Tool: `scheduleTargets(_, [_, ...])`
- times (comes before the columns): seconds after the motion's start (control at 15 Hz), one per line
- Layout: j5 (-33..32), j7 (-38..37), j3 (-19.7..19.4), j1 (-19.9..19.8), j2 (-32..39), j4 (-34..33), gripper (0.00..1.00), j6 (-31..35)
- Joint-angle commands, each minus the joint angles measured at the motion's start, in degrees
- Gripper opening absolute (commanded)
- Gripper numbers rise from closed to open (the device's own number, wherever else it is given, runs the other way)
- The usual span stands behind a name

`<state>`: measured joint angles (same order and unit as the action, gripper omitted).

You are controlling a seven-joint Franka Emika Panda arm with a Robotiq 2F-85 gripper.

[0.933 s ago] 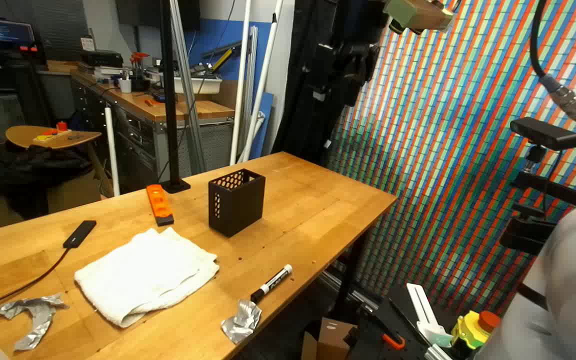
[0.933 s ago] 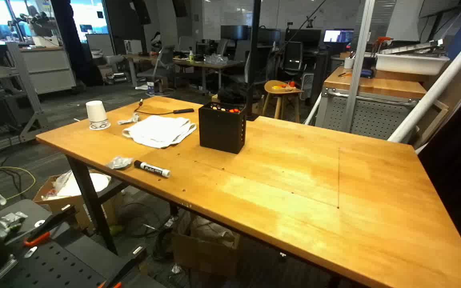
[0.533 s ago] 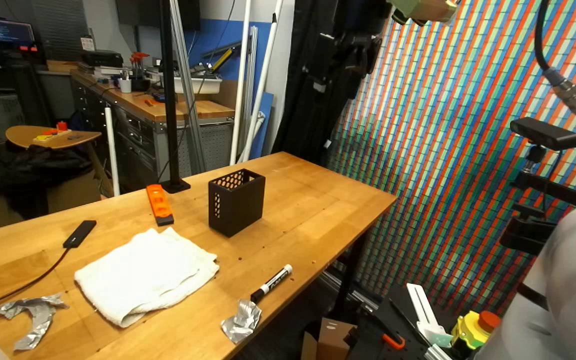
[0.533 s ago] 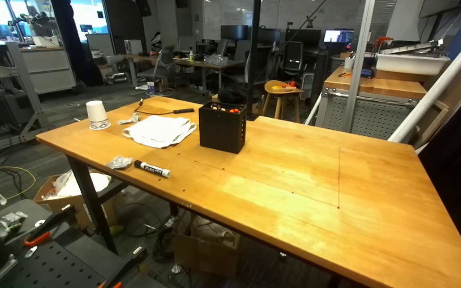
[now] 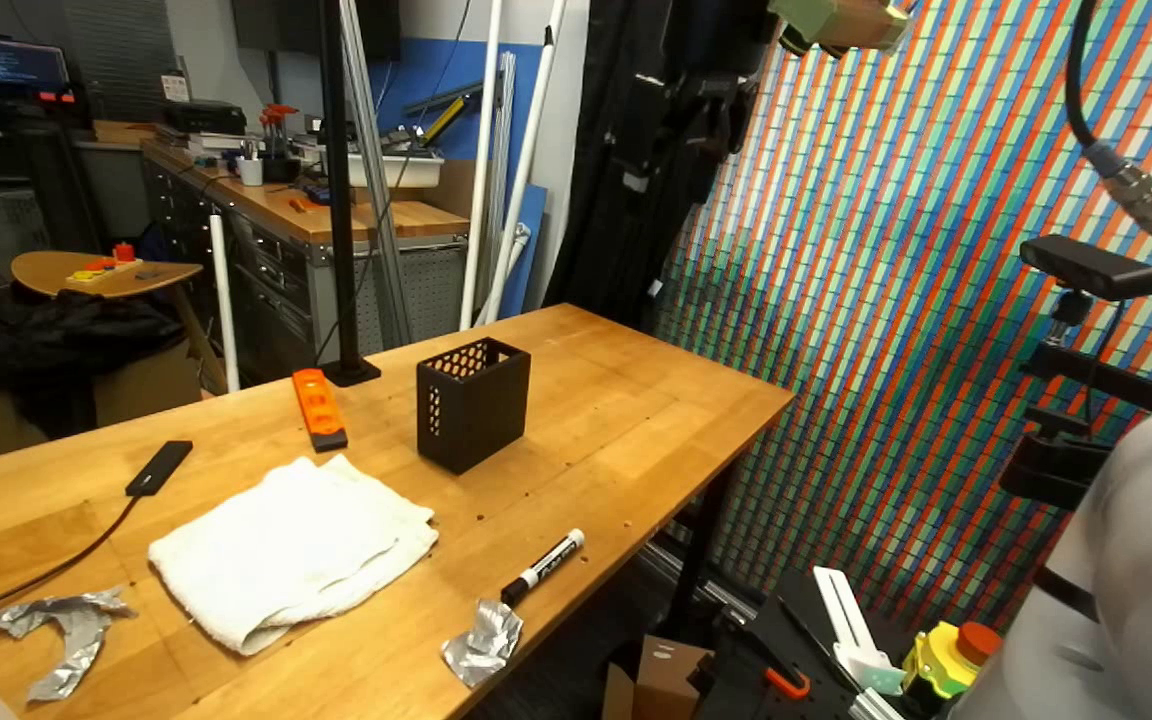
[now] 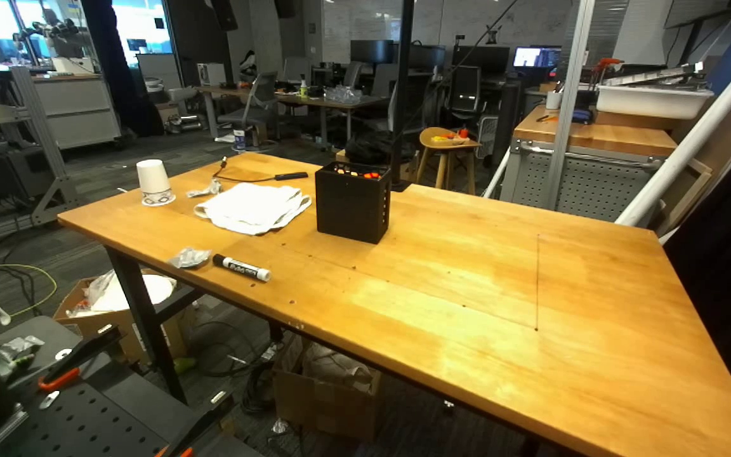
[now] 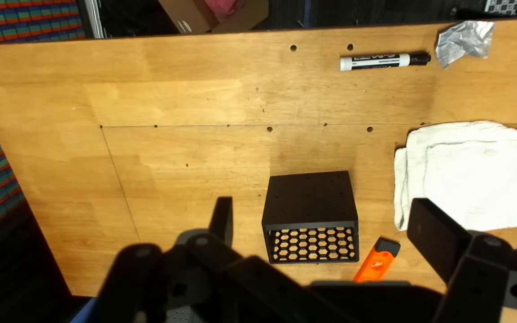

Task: Pick up the cloth from the table and put it in the box

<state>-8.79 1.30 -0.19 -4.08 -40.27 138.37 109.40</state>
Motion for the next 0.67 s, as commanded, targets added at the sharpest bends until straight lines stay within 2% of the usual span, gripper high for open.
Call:
scheduleTargets(0.0, [0.7, -1.0, 2.4, 3.1, 1.3, -0.8, 1.0, 1.4])
scheduleTargets(0.27, [2.3, -3.0, 7.1, 7.5, 5.3, -2.5, 1.0, 5.1])
scheduleTargets(0.6, [0.8, -4.4, 12.2, 11.1, 14.9, -7.4, 1.0, 13.0])
